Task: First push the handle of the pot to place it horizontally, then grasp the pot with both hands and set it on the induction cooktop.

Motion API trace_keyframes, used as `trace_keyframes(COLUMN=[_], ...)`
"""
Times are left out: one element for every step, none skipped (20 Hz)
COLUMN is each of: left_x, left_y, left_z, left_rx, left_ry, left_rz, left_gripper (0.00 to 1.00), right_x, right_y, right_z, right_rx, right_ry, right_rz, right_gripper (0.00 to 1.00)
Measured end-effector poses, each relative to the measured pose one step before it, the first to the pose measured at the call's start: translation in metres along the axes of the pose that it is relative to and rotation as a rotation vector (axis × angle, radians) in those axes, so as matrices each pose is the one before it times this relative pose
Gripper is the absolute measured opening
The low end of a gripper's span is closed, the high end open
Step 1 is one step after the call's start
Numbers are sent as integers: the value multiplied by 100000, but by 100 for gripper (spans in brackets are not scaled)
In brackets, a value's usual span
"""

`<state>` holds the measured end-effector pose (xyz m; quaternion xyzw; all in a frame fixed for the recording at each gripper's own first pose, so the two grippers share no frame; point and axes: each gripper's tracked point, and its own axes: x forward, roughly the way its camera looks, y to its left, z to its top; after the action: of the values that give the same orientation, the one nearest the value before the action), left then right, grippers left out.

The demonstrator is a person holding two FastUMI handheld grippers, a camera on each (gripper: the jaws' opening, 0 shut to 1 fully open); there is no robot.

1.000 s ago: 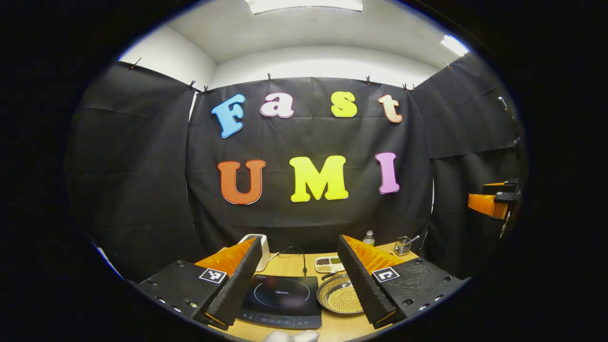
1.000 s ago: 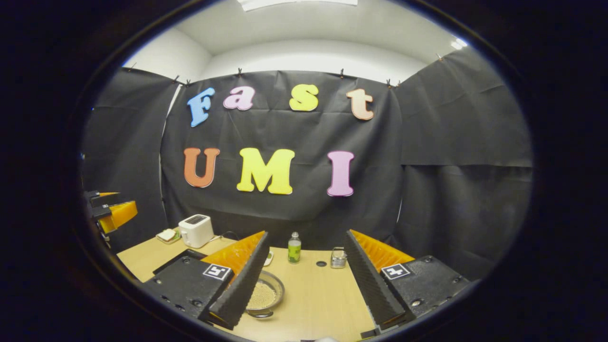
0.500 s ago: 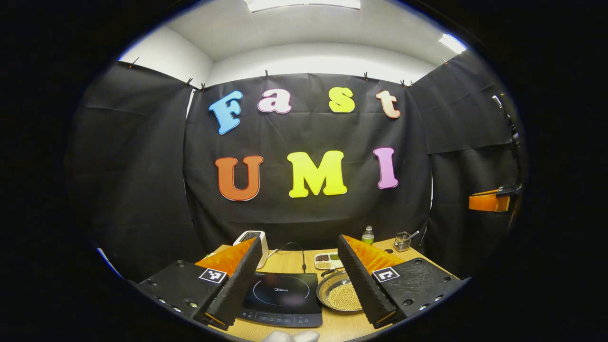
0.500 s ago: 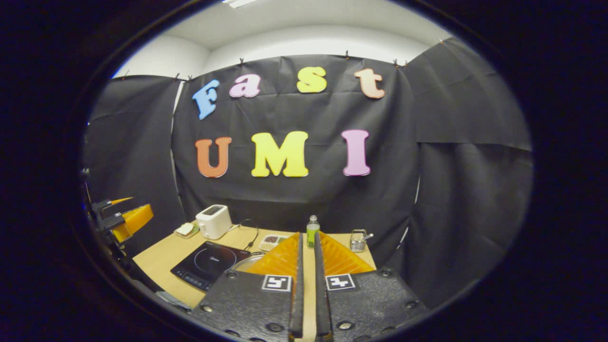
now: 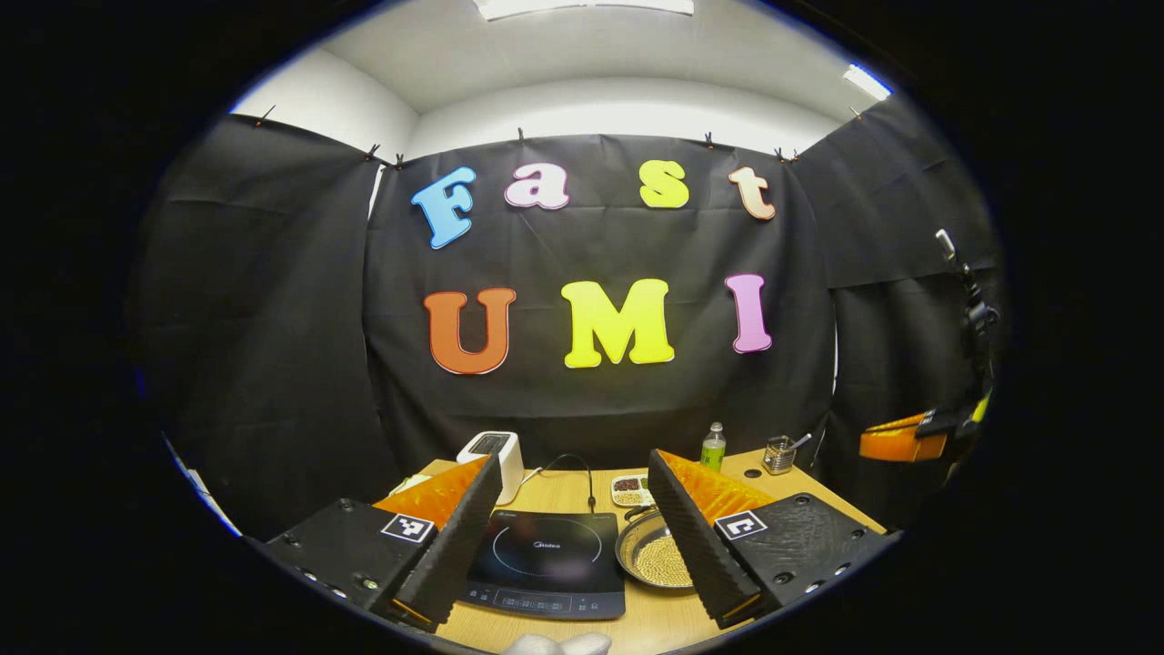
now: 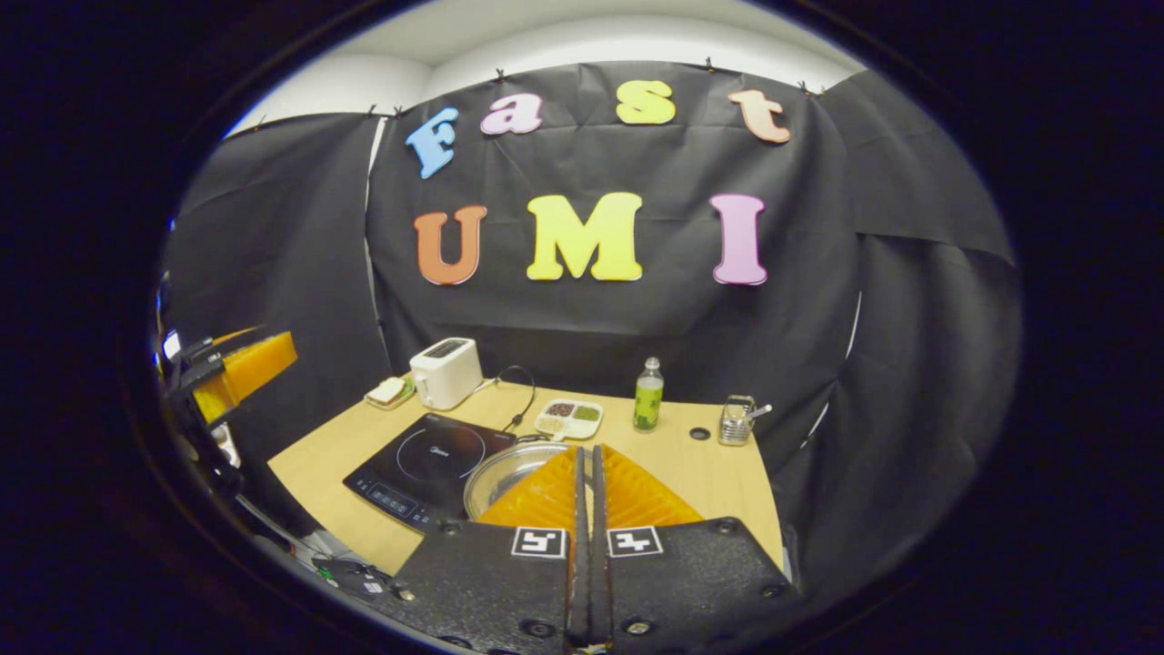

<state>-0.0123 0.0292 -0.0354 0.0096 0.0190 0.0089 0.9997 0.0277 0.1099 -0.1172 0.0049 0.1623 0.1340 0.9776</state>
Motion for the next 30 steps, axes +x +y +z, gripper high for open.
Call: trace_keyframes(left_x=[-59, -30, -20, 52, 20, -49, -162, 26, -90, -100, 138, 78, 88, -13, -93, 187, 38, -18, 38, -68, -69, -1, 70, 22, 12, 76, 33, -42, 87, 26], left_y=[237, 178, 151, 160, 214, 117, 87, 76, 130, 38, 6, 82, 95, 31, 105, 20, 55, 63, -110, 6, 212, 121, -26, 102, 45, 73, 77, 168, 74, 77], left_z=[-104, -10, -173, -33, -206, -69, -147, -19, -172, -150, -146, -99, -82, -125, -157, -5, -98, -136, -122, 38, 62, -61, -94, -8, -127, -250, -90, -53, -23, -221], left_rx=[210, -38, -50, 21, 12, 33, 34, 10, -11, -43, -19, 30, 164, 135, 139, 56, 93, 93, 60, -99, 55, -252, -386, -177, -64, -191, -179, -40, 119, -9], left_ry=[-40, -15, 150, 280, 263, 286, 277, 294, 253, 501, 377, 313, 737, 594, 471, 559, 479, 503, 424, 334, 250, 79, 6, 126, 597, 619, 430, 335, 414, 483], left_rz=[293, 380, 363, 480, 590, 635, 623, 549, 504, 417, 506, 790, 431, 815, 847, 710, 737, 518, 411, 404, 1316, 649, 353, 646, 399, 478, 146, 293, 98, 102], left_gripper=[96, 96, 96, 96, 96, 96, 96, 96, 96, 96, 96, 96, 96, 96, 96, 96, 96, 96, 96, 96, 96, 96, 96, 96, 96, 96, 96, 96, 96, 96], right_x=[731, 765, 751, 773, 901, 928, 845, 850, 862, 838, 904, 796, 696, 692, 719, 753, 746, 626, 527, 476, 469, 491, 471, 497, 407, 311, 294, 244, 169, 131], right_y=[543, 509, 777, 454, 373, 372, 284, 342, 195, 279, 116, 99, 193, 108, 173, 313, 161, 327, 239, 250, 221, 229, 102, 46, -75, -107, -199, -239, -181, -241], right_z=[-957, -1120, -879, -1119, -1249, -1223, -1188, -1210, -1116, -1249, -1236, -1228, -827, -840, -760, -763, -518, -613, -382, -405, -230, -284, -148, -240, -118, -213, 20, -14, -107, -210], right_rx=[4, 326, 144, -408, -707, -378, -139, -201, -535, -286, 10, -312, -719, -649, -421, -345, -357, -325, -297, -286, -413, -545, -611, -580, -440, -534, -843, -506, 381, 1002], right_ry=[1948, 2651, 1813, 2464, 3365, 2759, 3377, 2894, 3038, 3090, 3093, 3544, 2348, 1887, 2567, 2227, 1977, 1576, 1572, 1200, 1155, 1234, 1071, 1195, 907, 845, 442, 247, 637, 525], right_rz=[1316, 1078, 1913, 1296, 947, 1174, 972, 843, 856, 899, 774, 429, 866, 724, 870, 1130, 660, 1109, 1030, 893, 940, 734, 449, 199, -5, -73, -400, -398, -204, 121], right_gripper=[1, 0, 4, 0, 4, 4, 4, 4, 4, 1, 4, 4, 1, 4, 4, 4, 4, 4, 1, 3, 4, 1, 1, 4, 0, 1, 4, 0, 0, 4])
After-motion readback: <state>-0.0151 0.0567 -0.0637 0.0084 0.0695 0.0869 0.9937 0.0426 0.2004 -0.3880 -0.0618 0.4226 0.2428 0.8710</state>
